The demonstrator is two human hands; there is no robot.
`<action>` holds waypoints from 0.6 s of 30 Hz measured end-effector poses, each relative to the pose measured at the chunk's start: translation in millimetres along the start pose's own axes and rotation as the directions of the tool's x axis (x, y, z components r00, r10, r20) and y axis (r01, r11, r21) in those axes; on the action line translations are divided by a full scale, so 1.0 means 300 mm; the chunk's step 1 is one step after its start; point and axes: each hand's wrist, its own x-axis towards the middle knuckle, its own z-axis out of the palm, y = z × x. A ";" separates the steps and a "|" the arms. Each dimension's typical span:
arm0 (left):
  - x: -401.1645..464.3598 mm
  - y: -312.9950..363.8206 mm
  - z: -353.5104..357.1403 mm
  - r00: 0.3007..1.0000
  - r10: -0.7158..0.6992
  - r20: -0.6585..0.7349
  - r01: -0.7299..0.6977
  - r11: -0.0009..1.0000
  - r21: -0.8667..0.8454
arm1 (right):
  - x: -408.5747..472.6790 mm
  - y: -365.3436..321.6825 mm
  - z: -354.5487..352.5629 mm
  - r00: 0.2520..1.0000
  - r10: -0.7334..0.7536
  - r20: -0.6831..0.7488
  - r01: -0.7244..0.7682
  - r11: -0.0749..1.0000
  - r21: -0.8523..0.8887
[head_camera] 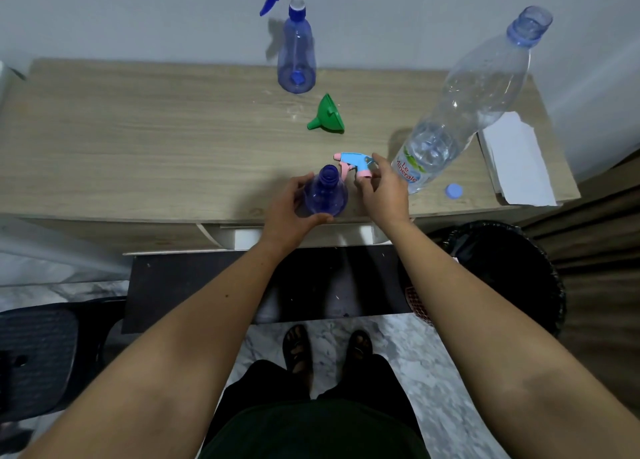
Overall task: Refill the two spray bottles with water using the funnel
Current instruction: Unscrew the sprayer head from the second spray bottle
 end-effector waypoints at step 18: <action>-0.005 0.014 -0.004 1.000 -0.028 0.003 0.028 1.000 0.001 | -0.018 -0.038 -0.036 0.991 -0.056 -0.121 0.064 0.995 0.070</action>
